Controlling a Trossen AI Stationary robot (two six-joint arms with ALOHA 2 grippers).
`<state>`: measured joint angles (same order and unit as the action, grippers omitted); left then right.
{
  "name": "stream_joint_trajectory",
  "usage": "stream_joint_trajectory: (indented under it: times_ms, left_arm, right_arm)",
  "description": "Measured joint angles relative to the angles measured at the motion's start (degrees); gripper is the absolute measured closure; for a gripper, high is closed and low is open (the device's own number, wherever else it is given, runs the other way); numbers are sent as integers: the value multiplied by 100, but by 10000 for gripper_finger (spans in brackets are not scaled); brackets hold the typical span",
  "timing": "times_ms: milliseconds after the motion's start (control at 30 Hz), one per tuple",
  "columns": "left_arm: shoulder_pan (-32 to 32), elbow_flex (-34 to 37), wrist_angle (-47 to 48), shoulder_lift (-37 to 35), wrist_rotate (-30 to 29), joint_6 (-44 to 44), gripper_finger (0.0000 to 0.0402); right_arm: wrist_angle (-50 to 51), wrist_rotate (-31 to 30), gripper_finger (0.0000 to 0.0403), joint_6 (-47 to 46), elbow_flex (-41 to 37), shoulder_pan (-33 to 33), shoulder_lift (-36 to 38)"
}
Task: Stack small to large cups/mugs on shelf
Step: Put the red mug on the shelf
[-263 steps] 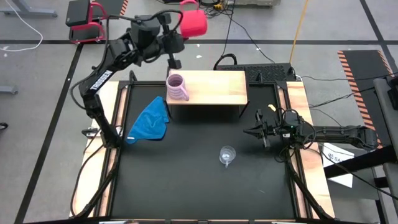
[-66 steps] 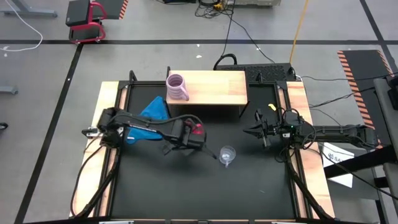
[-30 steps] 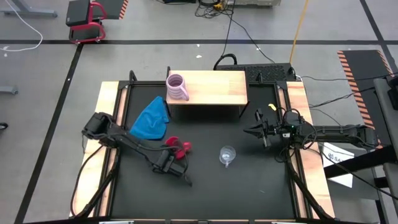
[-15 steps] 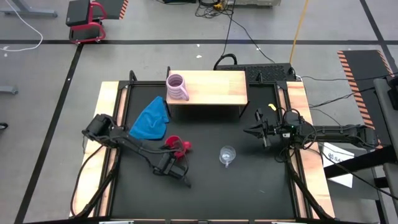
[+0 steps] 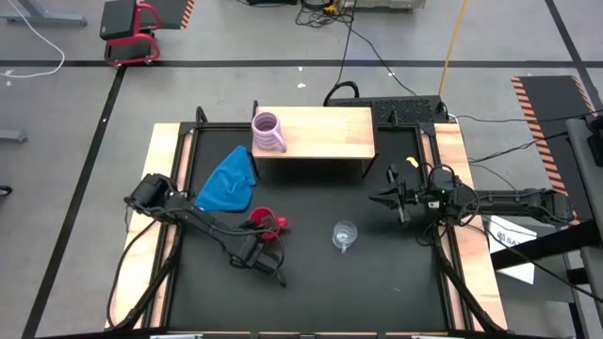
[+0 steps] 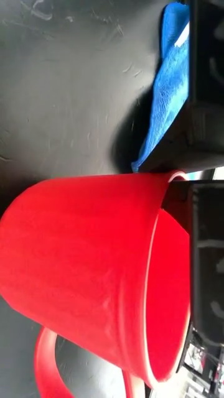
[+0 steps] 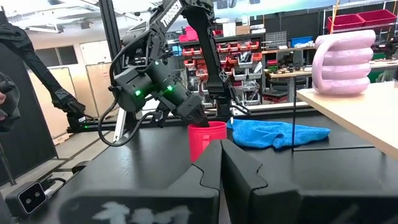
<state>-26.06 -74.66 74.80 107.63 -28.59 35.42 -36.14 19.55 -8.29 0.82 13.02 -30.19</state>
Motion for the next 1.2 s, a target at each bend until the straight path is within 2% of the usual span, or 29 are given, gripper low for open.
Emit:
stream_joint_trajectory:
  times_ms: [100, 300, 533, 667, 800, 967, 1200]
  left_arm:
    - [-2, -2, -2, 0, -173, -9, 383]
    - [0, -4, 3, 0, -580, -314, 323]
    - [0, -18, 25, 0, -548, -682, 276]
    - [0, -326, 383, 0, -310, -1140, 256]
    - [-1, -925, 963, -35, -287, -1856, 239]
    - [37, -1347, 801, -570, 128, -2108, 232]
    - [367, -1354, -13, -1955, 358, -2272, 238]
  right_arm:
    - [0, 0, 403, 0, 0, 0, 0]
    - [0, 0, 403, 0, 2, 0, 0]
    - [-2, 0, 403, 0, 2, 0, 0]
    - [-7, 0, 403, 2, 0, 2, 2]
    - [-45, 0, 403, 2, 0, 0, 0]
    - [-52, 0, 403, 2, 2, 0, 0]
    - [-49, 0, 403, -15, 2, 0, 0]
